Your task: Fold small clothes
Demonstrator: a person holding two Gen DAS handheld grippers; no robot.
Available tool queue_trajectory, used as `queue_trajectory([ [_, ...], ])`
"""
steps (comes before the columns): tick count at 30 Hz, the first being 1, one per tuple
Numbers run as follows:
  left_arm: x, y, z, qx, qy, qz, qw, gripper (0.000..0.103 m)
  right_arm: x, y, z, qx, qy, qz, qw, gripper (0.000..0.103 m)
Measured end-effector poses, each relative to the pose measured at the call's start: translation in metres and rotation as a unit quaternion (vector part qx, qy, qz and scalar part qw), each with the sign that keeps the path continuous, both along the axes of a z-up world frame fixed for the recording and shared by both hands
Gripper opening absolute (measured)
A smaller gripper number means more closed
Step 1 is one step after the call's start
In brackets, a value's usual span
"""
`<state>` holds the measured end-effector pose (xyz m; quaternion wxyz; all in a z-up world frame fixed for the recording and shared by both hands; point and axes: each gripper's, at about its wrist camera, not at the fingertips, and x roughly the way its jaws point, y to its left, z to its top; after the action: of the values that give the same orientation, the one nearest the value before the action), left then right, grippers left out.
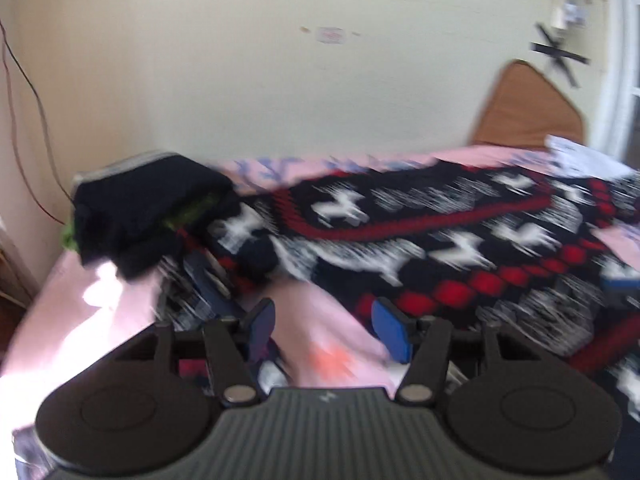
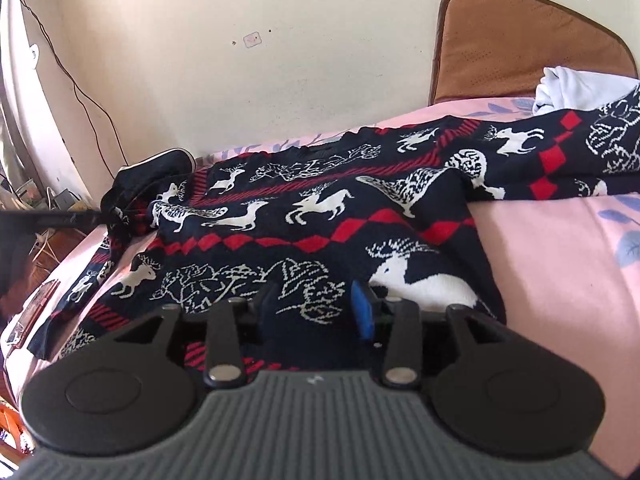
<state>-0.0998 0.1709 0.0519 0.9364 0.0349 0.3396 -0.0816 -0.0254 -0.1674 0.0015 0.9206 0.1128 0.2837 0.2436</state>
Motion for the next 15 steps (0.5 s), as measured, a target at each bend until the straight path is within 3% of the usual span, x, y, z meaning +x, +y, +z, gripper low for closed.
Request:
queue_trajectory([
  [3, -0.029, -0.011, -0.015, -0.05, 0.042, -0.029, 0.9974, 0.055, -0.001, 0.0, 0.0, 0.004, 0.001, 0.0, 1.0, 0.045],
  [7, -0.057, -0.016, -0.035, -0.098, 0.081, -0.027, 0.9915, 0.054, -0.002, 0.0, 0.002, 0.006, 0.002, 0.008, 1.0, 0.049],
  [8, -0.061, -0.019, -0.039, -0.102, 0.087, -0.022, 0.9907, 0.046, -0.002, 0.0, 0.003, 0.007, 0.004, 0.012, 1.0, 0.049],
  [10, -0.073, -0.024, -0.04, -0.079, 0.072, -0.012, 0.9942, 0.012, -0.001, 0.0, 0.006, 0.013, 0.011, 0.021, 1.0, 0.049],
  [15, -0.105, -0.004, -0.019, -0.087, 0.066, 0.003, 0.994, 0.011, -0.011, 0.002, 0.028, 0.033, -0.006, 0.052, 0.998, 0.049],
])
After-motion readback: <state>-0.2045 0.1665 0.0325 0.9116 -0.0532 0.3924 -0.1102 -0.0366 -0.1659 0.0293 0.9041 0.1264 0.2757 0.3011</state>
